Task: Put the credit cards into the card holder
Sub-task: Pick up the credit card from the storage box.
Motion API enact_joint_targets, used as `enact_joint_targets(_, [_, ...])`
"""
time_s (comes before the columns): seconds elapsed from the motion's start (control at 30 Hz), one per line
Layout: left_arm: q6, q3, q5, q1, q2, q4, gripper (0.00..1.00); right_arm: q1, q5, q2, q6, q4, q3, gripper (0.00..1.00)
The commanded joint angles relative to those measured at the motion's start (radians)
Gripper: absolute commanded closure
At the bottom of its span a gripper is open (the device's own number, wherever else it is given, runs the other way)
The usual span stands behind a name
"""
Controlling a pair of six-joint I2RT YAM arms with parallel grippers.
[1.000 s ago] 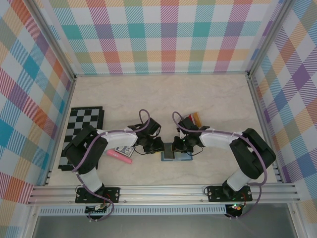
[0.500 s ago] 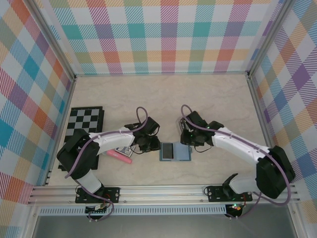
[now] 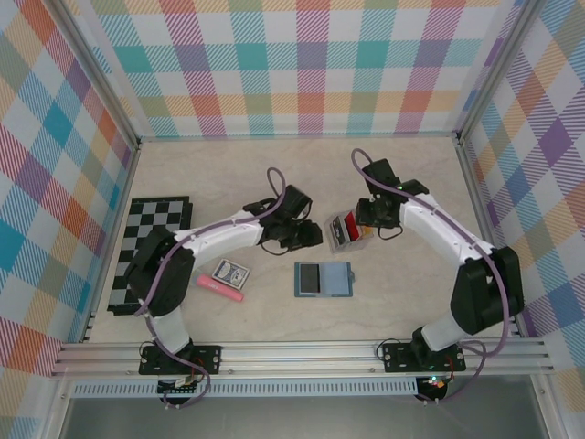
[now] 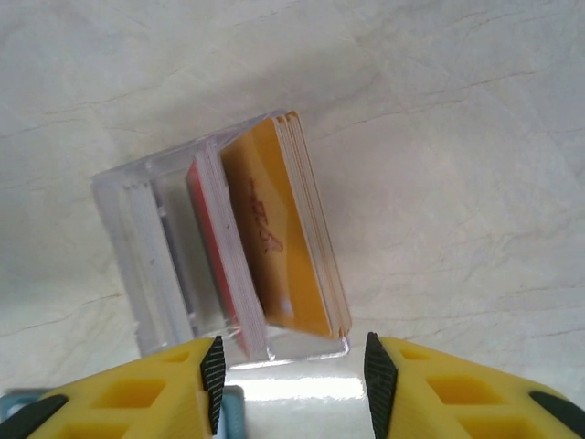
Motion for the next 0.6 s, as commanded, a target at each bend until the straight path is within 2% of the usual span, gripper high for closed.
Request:
enact_joint_targets(0.0, [0.002, 0.113, 0.047, 0.015, 0.093, -0.054, 0.6, -0.014, 0.046, 0.052, -0.059, -0.056, 0.052, 0.52])
enact_joint_targets(0.23, [-0.029, 0.248, 0.082, 0.029, 0.229, -0.051, 0.57, -0.049, -0.044, 0.09, -0.066, -0.024, 0.056, 0.5])
enact_joint_targets(0.37, [-0.037, 0.282, 0.091, 0.033, 0.269, -0.05, 0.56, -0.049, -0.084, 0.061, -0.073, 0.0, 0.038, 0.5])
enact_joint_targets(0.57, [-0.047, 0.314, 0.103, 0.034, 0.324, -0.046, 0.55, -0.055, -0.069, 0.086, -0.084, -0.01, 0.052, 0.49])
